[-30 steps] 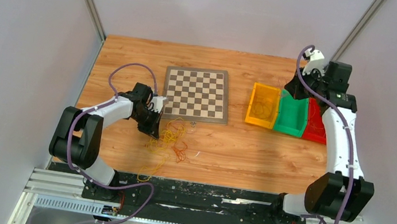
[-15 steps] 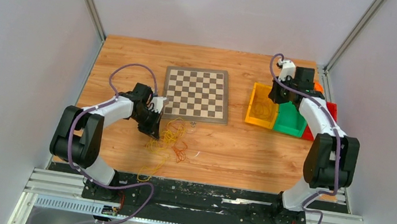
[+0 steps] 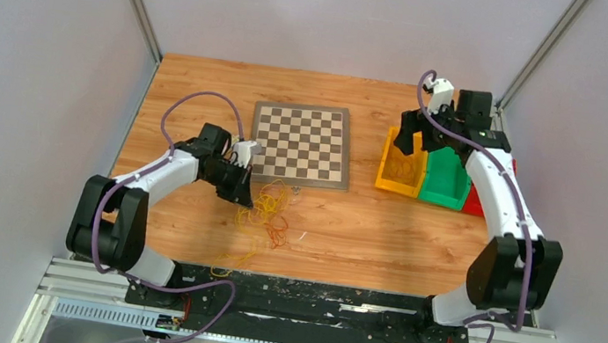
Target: Untangle the cables
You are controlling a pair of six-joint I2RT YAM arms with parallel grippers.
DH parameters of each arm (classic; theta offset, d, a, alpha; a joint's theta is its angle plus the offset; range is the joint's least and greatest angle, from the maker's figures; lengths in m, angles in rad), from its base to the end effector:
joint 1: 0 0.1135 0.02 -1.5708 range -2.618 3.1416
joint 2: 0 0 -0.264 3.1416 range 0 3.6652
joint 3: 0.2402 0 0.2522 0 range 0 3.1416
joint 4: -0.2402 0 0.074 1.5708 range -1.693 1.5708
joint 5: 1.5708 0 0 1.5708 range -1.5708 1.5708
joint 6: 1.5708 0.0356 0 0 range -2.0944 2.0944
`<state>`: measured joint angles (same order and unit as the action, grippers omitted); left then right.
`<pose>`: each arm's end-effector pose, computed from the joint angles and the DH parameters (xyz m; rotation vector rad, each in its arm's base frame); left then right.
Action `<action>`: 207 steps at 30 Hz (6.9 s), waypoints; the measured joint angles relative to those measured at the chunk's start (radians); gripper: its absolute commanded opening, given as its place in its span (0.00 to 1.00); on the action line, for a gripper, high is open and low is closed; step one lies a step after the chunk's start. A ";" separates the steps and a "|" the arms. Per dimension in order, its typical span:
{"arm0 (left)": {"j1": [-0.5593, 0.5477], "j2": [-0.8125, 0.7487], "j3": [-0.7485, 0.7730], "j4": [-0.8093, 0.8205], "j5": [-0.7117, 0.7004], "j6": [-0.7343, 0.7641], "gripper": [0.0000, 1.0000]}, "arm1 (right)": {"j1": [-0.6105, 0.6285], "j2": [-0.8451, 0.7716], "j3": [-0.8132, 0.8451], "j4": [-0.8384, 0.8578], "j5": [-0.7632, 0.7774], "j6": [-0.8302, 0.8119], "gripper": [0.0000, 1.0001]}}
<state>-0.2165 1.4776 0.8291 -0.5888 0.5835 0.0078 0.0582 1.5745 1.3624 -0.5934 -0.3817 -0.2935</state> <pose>0.2505 -0.0752 0.1782 0.4453 2.7136 -0.8685 0.3459 0.0334 0.3074 -0.5837 2.2533 0.3356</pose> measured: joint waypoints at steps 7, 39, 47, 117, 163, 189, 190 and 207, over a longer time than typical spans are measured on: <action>-0.076 -0.068 0.000 0.159 0.162 -0.080 0.00 | 0.072 -0.169 -0.010 -0.078 -0.294 0.004 0.96; -0.037 -0.127 -0.129 0.550 0.312 -0.528 0.00 | 0.519 -0.069 -0.195 -0.023 -0.249 0.136 0.72; -0.007 -0.124 -0.193 0.645 0.296 -0.755 0.00 | 0.654 -0.047 -0.264 0.042 -0.264 0.196 0.73; -0.056 -0.631 -0.162 0.638 0.401 0.111 0.92 | 0.724 -0.054 0.137 -0.061 -0.551 0.064 0.00; 0.058 -0.429 -0.290 0.373 0.317 0.247 0.78 | 0.129 -0.276 0.557 0.234 -0.413 0.474 0.00; -0.497 0.097 -0.029 0.662 0.216 0.379 0.62 | 0.129 -0.396 0.221 0.209 -0.478 0.482 0.00; -0.509 0.119 -0.019 0.654 0.207 0.394 0.52 | 0.129 -0.396 0.222 0.208 -0.473 0.478 0.00; -0.528 -0.160 0.057 0.452 0.388 0.337 0.00 | 0.112 -0.470 -0.238 0.088 -0.523 0.258 0.03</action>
<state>-0.7448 1.3174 0.8860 -0.1371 0.9710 0.3447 0.1699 1.1046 1.1248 -0.5053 -0.9047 -0.0357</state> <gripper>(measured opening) 0.009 0.003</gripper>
